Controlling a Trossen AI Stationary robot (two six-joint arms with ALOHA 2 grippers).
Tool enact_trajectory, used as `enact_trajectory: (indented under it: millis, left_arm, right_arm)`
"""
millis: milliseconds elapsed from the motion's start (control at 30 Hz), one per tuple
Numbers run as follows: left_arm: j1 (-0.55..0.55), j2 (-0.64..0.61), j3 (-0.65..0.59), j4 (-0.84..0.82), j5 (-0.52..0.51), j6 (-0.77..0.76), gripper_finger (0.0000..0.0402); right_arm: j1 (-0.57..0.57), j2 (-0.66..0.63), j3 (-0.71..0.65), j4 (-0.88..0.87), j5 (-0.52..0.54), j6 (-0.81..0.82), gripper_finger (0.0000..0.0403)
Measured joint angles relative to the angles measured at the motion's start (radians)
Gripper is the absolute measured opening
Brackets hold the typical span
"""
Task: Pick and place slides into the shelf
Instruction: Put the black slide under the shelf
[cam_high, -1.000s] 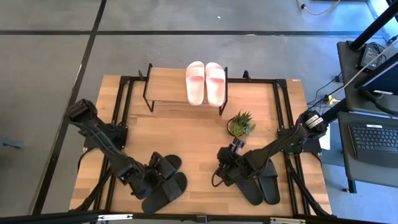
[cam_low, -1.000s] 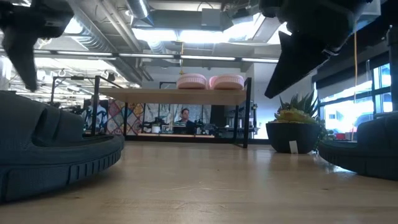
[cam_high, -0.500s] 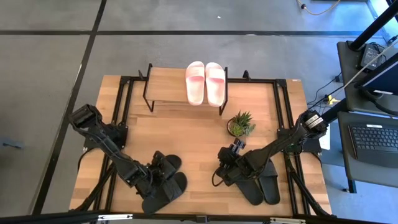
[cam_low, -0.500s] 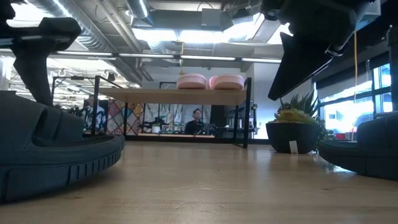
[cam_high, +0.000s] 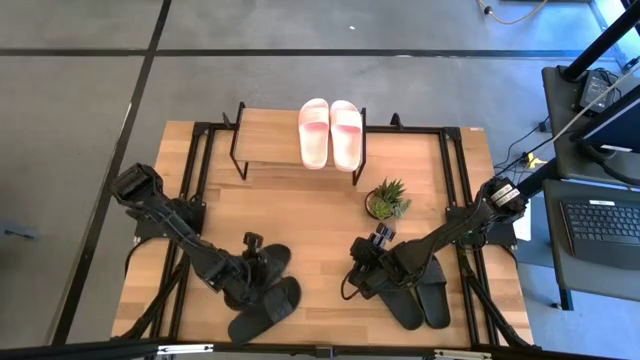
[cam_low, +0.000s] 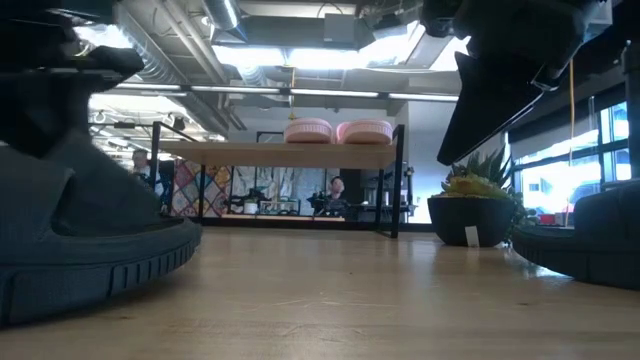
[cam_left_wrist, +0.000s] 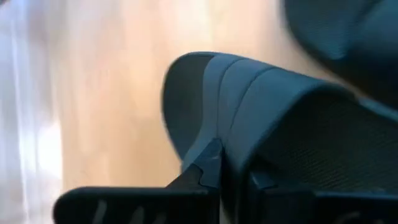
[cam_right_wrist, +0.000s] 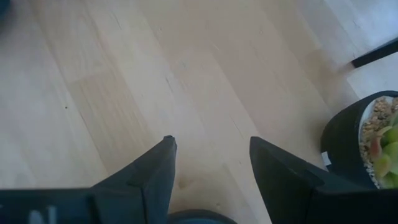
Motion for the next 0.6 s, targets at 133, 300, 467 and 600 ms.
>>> enact_trajectory:
  millis: [133,300,467,600]
  left_arm:
    - [0.055,-0.073,-0.001,-0.13,0.004,-0.066,0.0006]
    - [0.164,-0.16,-0.003,-0.311,-0.108,-0.177,0.0005]
    - [0.295,-0.186,-0.003,-0.334,-0.199,-0.13,0.0005]
    - [0.387,-0.184,-0.04,-0.304,-0.241,-0.045,0.0003]
  right_arm:
    - [-0.003,0.0,0.0,-0.006,-0.001,-0.003,0.0206]
    - [-0.018,0.0,0.0,-0.018,0.0,-0.003,0.0206]
    - [-0.039,0.0,0.0,-0.024,0.0,-0.005,0.0206]
    - [-0.049,0.0,0.0,-0.035,0.001,-0.006,0.0206]
